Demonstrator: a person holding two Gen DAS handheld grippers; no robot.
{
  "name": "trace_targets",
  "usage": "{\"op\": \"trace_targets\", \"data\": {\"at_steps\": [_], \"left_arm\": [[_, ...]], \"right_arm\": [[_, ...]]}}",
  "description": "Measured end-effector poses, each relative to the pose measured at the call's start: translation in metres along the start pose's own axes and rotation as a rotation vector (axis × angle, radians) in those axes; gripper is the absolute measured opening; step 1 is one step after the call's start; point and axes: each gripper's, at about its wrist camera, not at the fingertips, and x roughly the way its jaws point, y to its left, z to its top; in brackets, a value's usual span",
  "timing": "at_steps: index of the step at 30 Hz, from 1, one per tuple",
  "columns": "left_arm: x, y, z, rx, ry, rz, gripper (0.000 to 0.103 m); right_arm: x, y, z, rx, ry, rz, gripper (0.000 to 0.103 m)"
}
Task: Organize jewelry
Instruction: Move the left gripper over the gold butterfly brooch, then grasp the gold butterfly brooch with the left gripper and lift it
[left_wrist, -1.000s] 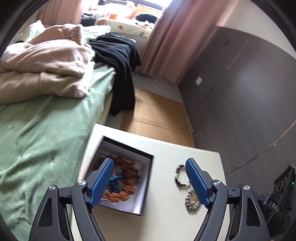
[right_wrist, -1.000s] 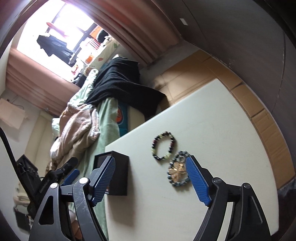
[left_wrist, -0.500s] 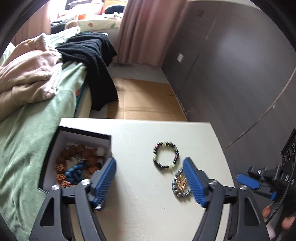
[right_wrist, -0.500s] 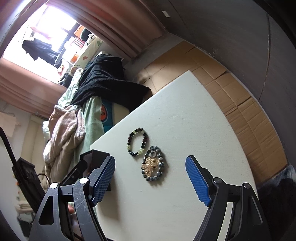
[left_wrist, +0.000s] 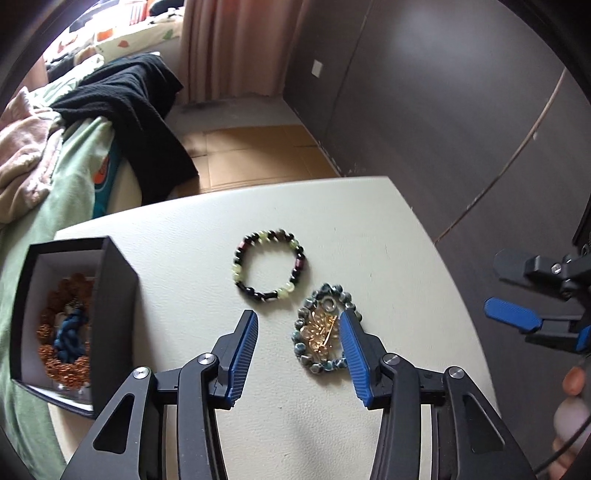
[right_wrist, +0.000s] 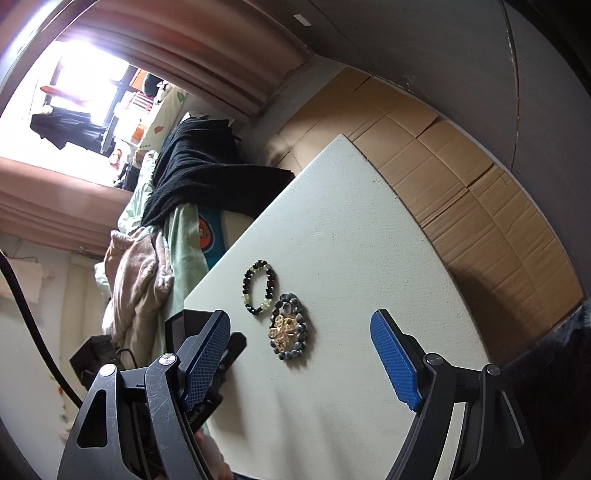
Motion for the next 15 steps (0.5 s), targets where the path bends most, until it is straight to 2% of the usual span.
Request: {"op": "trace_targets", "data": {"at_steps": [10,12,15], "left_arm": [[0.028,-0.01,-0.012,0.049,0.058,0.037,0.046],[0.032,-0.012,-0.013,0.051,0.067,0.042,0.041],[0.034,-0.014,-0.012,0.052,0.07,0.023,0.027]], "right_arm": [[0.008,-0.004,0.001,-0.002,0.041,-0.004,0.079],[0.009,-0.003,0.0,-0.009,0.05,-0.005,0.079],[0.012,-0.002,0.0,-0.018,0.061,-0.007,0.079]]}}
